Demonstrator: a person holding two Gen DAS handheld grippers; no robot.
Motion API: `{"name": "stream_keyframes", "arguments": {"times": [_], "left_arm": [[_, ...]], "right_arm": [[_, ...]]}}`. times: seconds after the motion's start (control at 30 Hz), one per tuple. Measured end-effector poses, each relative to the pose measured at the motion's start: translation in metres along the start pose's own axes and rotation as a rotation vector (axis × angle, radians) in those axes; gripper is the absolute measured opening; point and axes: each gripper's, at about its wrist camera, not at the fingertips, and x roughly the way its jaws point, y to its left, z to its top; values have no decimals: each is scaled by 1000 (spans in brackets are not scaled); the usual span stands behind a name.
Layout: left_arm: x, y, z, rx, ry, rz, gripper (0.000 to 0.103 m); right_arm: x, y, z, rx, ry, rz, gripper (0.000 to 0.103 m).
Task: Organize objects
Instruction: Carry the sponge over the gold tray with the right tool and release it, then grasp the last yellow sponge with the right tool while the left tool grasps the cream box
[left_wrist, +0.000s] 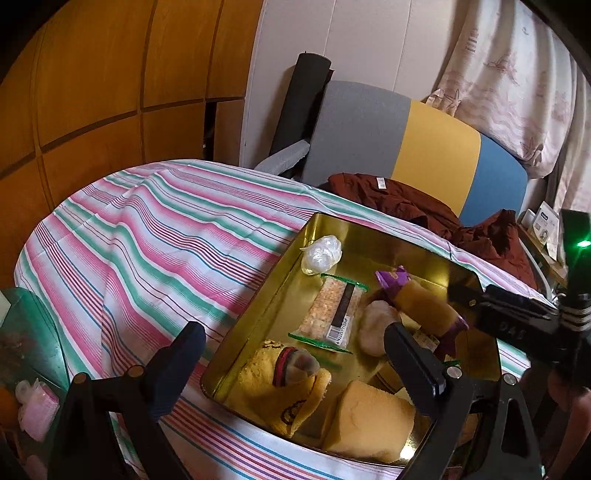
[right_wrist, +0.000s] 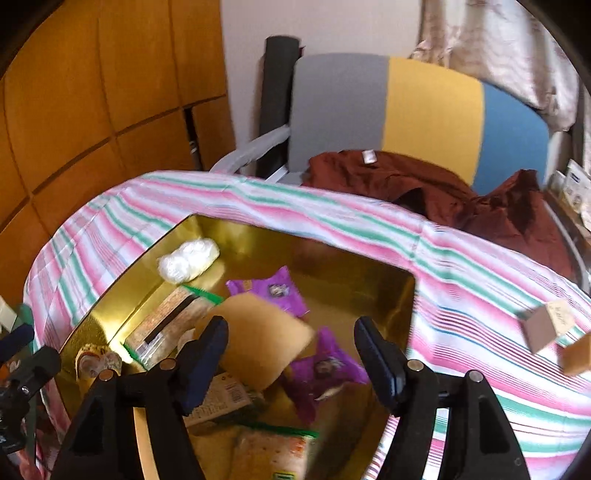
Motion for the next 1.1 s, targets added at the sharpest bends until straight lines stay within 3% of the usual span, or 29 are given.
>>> {"name": "stream_keyframes", "arguments": {"times": [0.23, 0.53, 0.83, 1.1], "left_arm": [[-1, -5, -4, 3, 4, -17, 101], [-7, -35, -22, 70, 12, -101, 102], [-15, -77, -46, 155, 47, -188, 103], [-23, -126, -59, 273, 71, -285, 103]], "right_arm": [[-23, -26, -9, 78, -20, 22, 72], [-47, -56, -38, 92, -32, -18, 72], [-59, -118, -76, 170, -17, -119, 72], [-70, -212, -116, 339, 1, -279, 72]]}}
